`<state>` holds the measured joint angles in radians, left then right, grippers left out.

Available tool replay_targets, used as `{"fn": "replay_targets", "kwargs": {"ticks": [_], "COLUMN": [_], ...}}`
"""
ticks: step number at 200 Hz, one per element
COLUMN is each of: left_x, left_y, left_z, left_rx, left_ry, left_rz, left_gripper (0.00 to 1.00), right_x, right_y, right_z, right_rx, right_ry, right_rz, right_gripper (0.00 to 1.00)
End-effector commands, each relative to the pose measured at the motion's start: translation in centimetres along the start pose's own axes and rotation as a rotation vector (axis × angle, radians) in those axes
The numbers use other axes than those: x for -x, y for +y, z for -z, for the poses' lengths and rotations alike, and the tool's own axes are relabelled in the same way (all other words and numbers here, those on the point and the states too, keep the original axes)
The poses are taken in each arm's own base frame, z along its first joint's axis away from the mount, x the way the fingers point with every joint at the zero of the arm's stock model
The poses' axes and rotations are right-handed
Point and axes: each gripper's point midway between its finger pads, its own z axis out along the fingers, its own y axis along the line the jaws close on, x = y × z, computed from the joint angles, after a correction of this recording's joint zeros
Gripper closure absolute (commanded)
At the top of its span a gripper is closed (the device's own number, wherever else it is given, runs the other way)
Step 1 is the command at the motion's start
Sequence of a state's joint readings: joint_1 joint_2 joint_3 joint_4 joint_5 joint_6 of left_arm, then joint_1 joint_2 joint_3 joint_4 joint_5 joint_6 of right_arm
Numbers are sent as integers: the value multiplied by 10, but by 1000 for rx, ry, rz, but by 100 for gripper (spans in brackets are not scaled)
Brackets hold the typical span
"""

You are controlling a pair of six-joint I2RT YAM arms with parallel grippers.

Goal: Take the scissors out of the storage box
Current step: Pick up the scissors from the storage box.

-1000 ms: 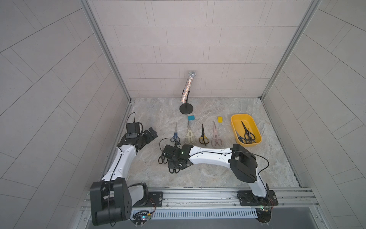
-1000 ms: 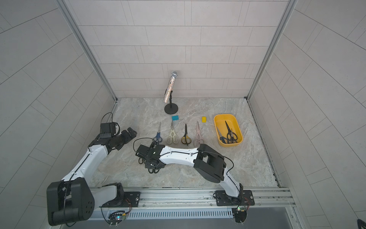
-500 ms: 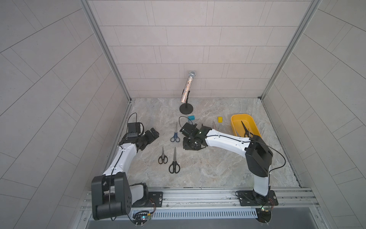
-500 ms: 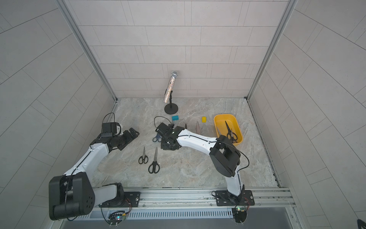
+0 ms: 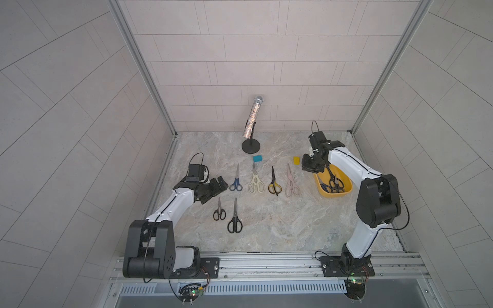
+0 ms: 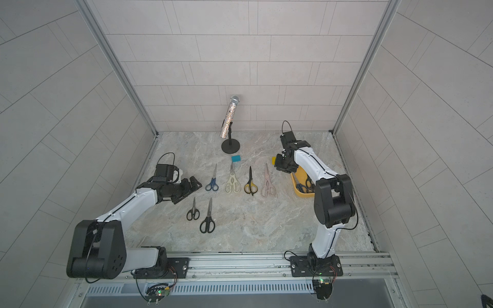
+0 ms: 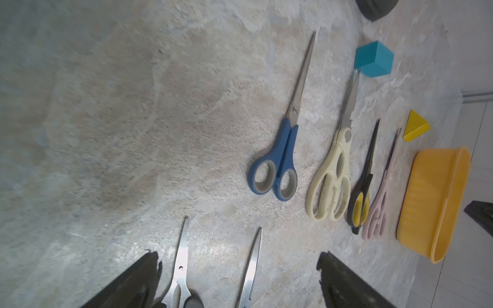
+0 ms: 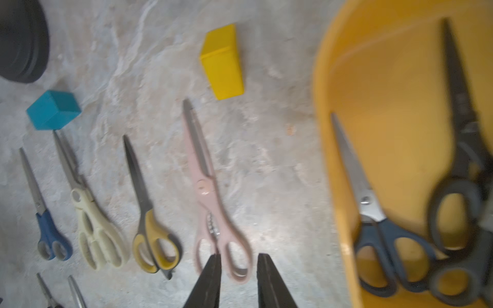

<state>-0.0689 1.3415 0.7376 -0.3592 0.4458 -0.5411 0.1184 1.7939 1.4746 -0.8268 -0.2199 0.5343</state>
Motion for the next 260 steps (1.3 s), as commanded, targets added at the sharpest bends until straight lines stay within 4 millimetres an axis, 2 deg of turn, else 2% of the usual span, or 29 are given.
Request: {"fn": "replay_targets", "kwargs": {"ticks": [1,31,65,108,169,213,260], "left_x": [3,9,27,44,36,35,35], "left_y": [-8,-17,-25,-29,-19,-16,-15], "left_z": [-1,-4,-10,-15,-19,-21,-20], "left_rx": [30,50,61,60,84,92,101], "left_ry": [7,27,9,-40,-24,-23,-26], "left_rz": [-48,-96,-96,-72,-65,-59,-64], "left_gripper": [0,0,0,0,0,0,0], "right_x": [6,20,29,25,11,0,-2], "right_y": [-39,-90,-111,-127,-143,-141,-139], "right_z": [14,7,-11,-29,-44,-57,-69], "right_rx": [-53,-163,-248,-323,-320,-266,-245], "right_ry": [25,49,62,93,131,152,164], "right_rz": [1,-65,-73,-102,-166,-201,-219], "right_gripper": [73,73,74,75,75,75,76]}}
